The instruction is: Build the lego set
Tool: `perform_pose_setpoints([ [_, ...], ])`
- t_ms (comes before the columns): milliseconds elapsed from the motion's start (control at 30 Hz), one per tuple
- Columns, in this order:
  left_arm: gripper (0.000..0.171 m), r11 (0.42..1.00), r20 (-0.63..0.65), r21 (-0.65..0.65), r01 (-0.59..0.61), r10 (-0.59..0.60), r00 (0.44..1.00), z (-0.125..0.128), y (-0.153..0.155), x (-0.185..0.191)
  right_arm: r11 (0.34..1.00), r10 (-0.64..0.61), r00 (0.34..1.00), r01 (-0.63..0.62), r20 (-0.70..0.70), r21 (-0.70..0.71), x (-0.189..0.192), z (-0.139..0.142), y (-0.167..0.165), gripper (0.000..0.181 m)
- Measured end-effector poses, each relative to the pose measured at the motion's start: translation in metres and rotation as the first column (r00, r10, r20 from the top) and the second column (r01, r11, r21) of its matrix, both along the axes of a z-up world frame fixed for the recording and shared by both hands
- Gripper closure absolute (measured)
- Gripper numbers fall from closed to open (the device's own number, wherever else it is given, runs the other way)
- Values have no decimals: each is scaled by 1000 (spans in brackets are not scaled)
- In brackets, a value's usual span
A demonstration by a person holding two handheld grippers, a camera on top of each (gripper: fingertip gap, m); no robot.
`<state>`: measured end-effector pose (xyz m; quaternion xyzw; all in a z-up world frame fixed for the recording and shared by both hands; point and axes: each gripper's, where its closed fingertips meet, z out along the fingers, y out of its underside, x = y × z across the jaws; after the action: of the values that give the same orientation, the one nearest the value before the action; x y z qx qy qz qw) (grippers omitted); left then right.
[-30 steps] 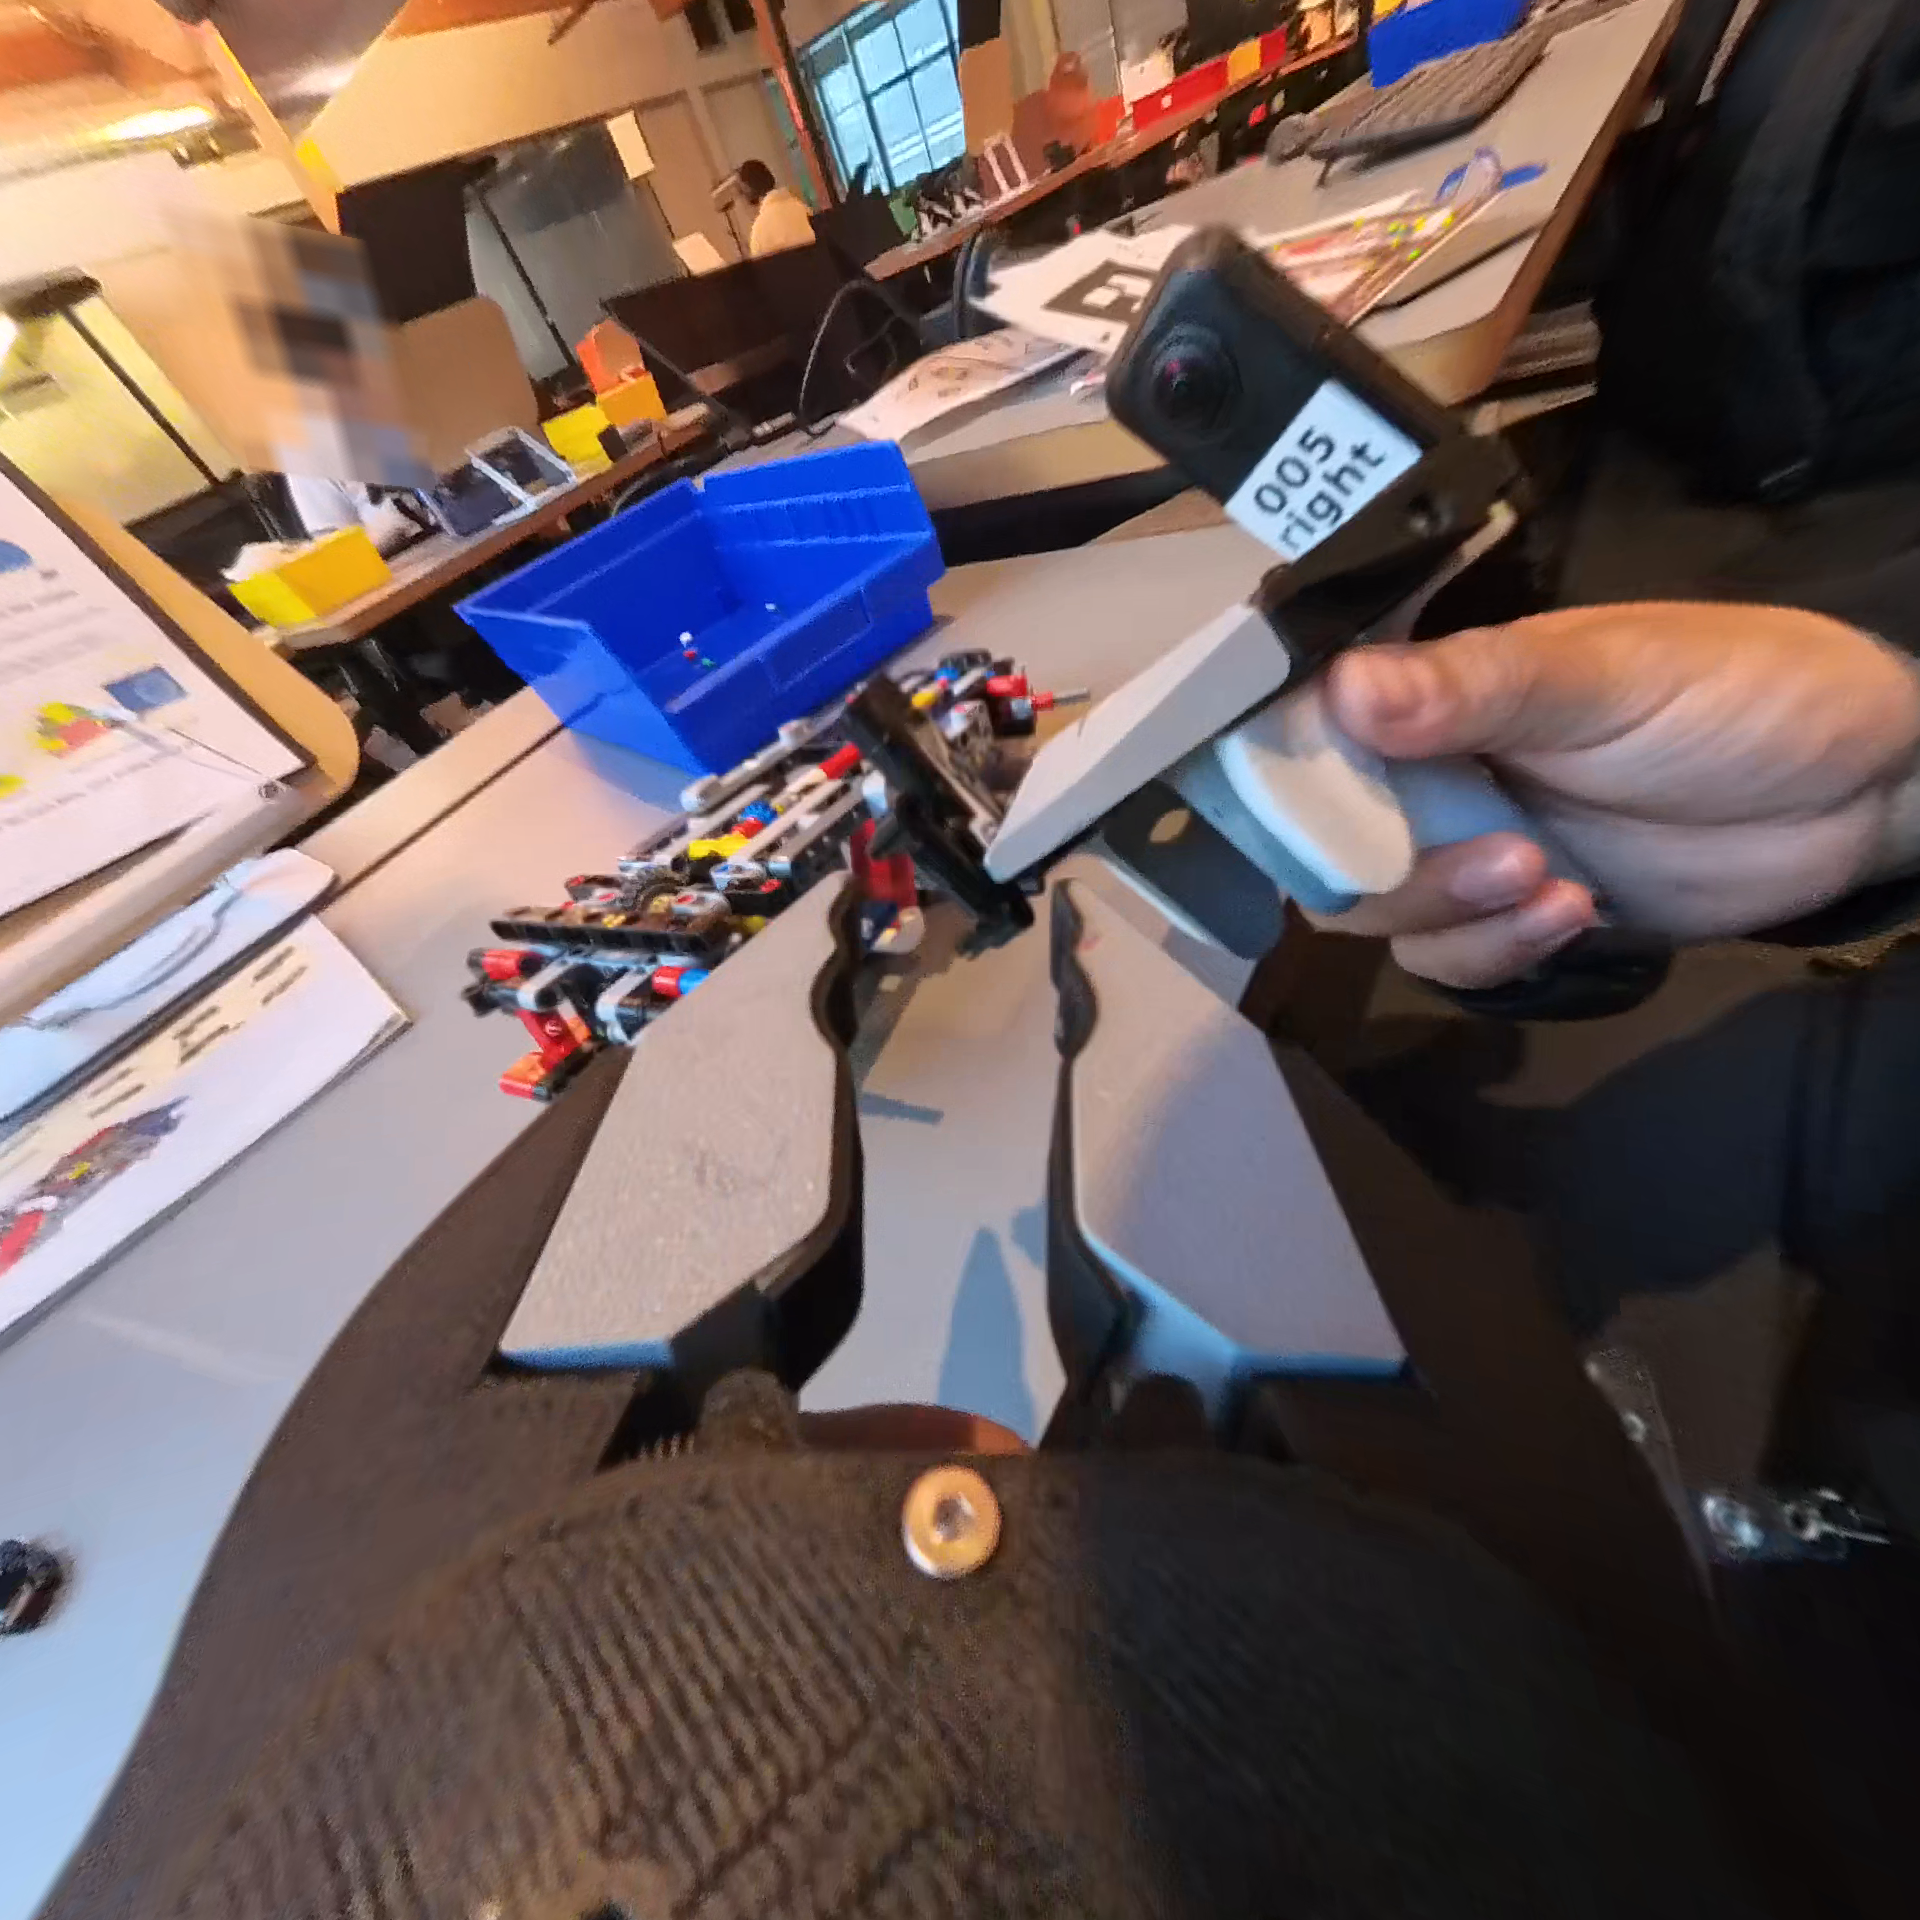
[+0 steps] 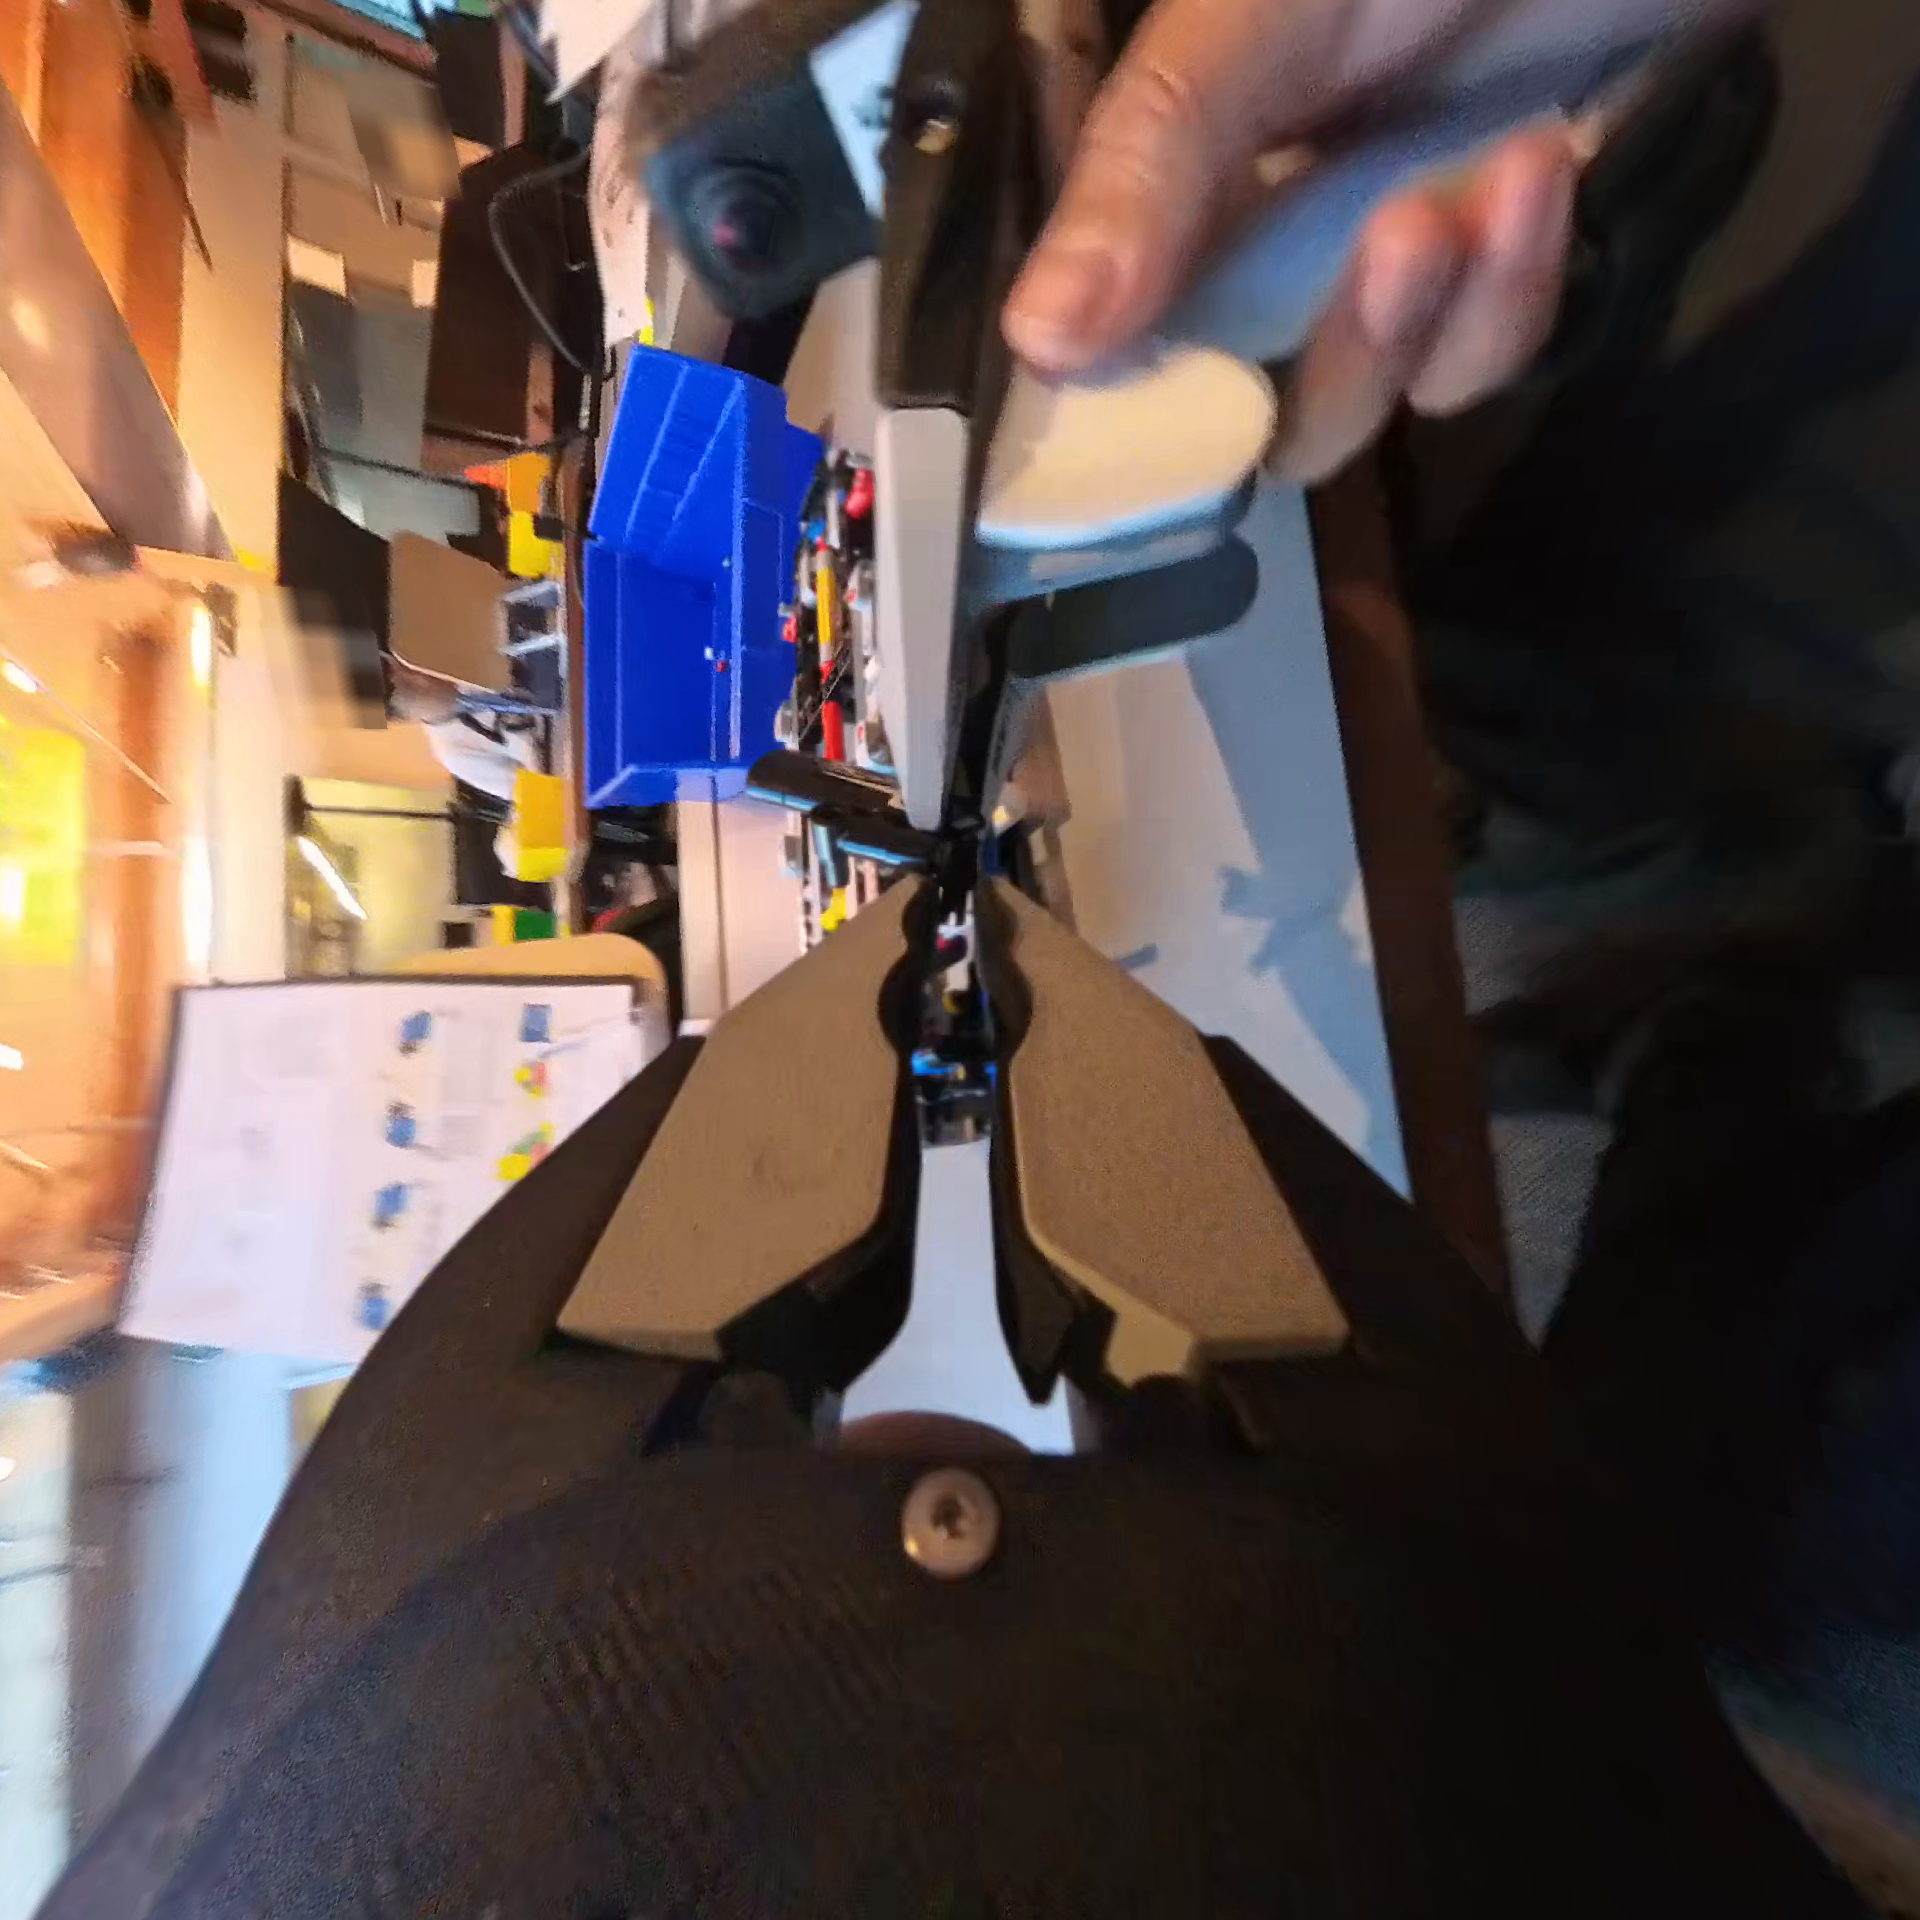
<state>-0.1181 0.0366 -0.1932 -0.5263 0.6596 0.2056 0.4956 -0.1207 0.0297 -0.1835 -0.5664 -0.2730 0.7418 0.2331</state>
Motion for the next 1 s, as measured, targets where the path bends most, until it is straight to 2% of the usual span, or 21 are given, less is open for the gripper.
perform_pose_setpoints([
  [100, 169, 996, -114, 67, 63, -55, 992, -4, 5, 0, 997, -11, 997, 5, 71, 76, 2, -5, 5, 177],
  [200, 169, 969, -261, 187, 163, -111, 959, -4, 9, -6, 985, -5, 988, -22, 154, 172, 9, -5, 14, 161],
  [300, 169, 937, -395, 197, 287, -193, 898, -13, 5, -10, 935, 79, 967, -157, 244, 318, 19, 2, 10, 148],
  [367, 169, 926, -430, 154, 346, -252, 867, -21, -2, -7, 850, 93, 935, -254, 343, 462, 18, -3, 2, 148],
  [467, 169, 914, -433, 121, 387, -302, 849, -25, -8, 1, 681, 57, 872, -389, 485, 620, 9, -22, -9, 149],
  [567, 169, 918, -392, 77, 389, -331, 858, -26, -9, 6, 563, -30, 857, -411, 515, 717, 2, -29, -8, 164],
  [633, 169, 919, -354, 26, 393, -359, 864, -29, -13, 6, 549, -14, 853, -429, 522, 717, 3, -31, -11, 165],
  [700, 168, 918, -298, -47, 393, -388, 872, -33, -19, 6, 564, 24, 846, -451, 532, 692, 6, -32, -15, 164],
  [833, 168, 903, -243, -116, 414, -430, 870, -34, -26, 9, 582, 80, 836, -481, 543, 655, 9, -34, -21, 166],
  [1000, 167, 878, -209, -203, 433, -471, 857, -34, -34, 10, 585, 151, 859, -476, 489, 656, 10, -32, -29, 168],
])
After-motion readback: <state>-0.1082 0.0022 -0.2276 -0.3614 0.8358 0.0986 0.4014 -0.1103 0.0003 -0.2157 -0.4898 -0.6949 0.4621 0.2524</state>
